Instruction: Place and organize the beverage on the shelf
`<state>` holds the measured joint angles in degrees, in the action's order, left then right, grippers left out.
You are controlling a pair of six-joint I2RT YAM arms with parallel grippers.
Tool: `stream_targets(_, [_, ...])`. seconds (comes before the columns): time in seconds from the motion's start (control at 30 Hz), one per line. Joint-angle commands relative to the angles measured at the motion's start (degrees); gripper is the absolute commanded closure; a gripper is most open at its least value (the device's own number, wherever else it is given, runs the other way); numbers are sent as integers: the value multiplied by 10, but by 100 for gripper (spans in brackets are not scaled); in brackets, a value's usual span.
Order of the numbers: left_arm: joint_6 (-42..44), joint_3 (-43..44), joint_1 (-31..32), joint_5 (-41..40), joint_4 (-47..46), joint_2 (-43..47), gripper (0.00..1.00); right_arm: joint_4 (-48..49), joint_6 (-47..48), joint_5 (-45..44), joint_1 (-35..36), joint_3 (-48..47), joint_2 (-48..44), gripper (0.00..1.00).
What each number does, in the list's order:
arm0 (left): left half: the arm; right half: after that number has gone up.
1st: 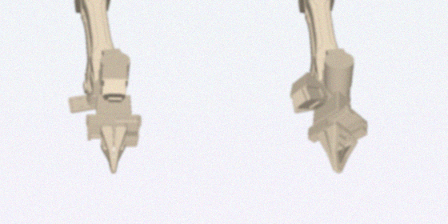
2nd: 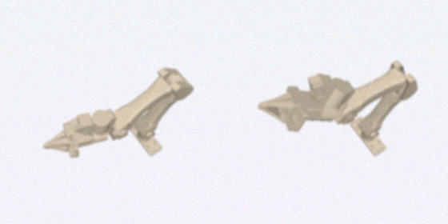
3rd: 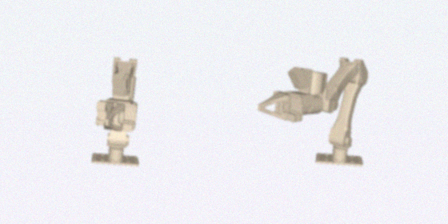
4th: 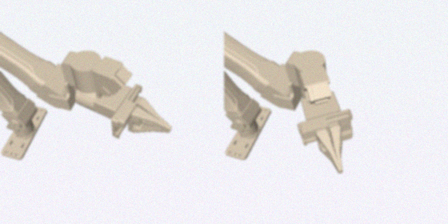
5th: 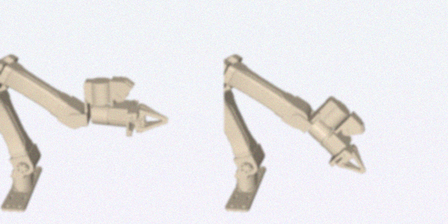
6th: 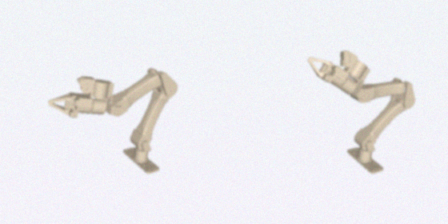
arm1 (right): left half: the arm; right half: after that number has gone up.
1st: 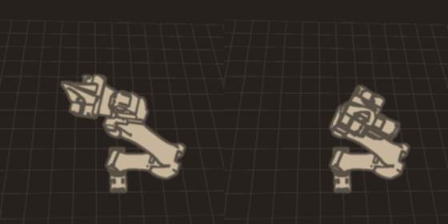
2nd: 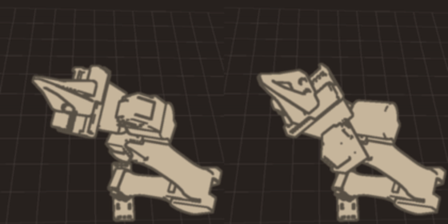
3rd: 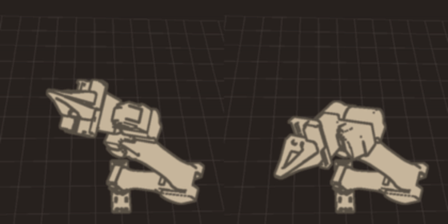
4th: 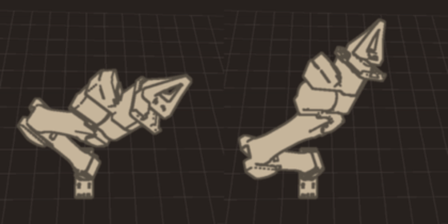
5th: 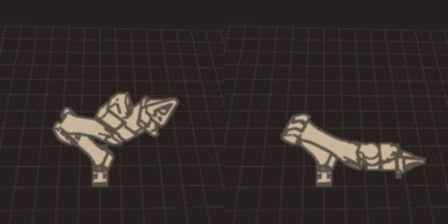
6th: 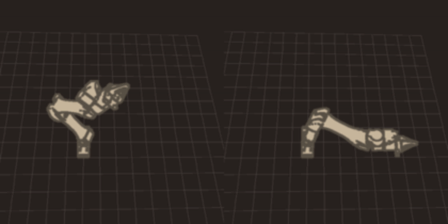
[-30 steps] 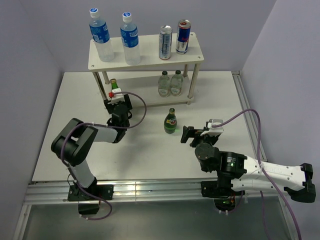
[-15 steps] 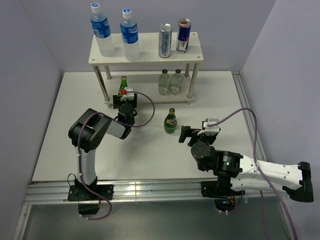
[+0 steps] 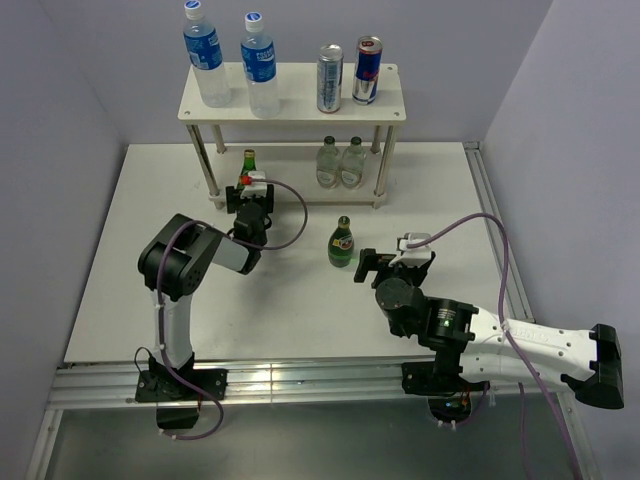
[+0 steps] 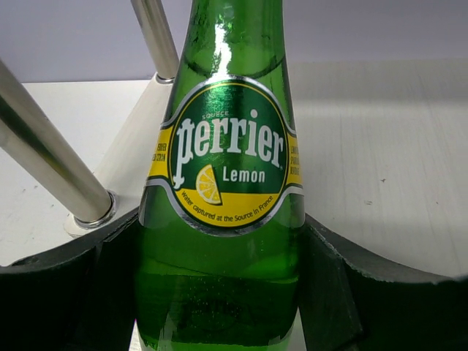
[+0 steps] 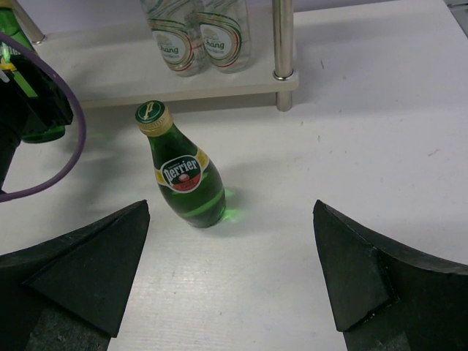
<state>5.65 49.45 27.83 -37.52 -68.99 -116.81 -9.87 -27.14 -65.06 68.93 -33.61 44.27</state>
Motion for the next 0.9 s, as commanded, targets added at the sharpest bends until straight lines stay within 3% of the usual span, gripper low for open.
stream_targets(0.0, [-6,20,-2,29,-375,62,100,24,1,0,-5,4,0,0])
stream_targets(0.5, [10,99,-7,47,-376,30,100,25,2,9,-16,3,7,0])
stream_targets(0.87, [-33,177,-47,37,-375,-80,100,27,2,21,-27,4,13,0])
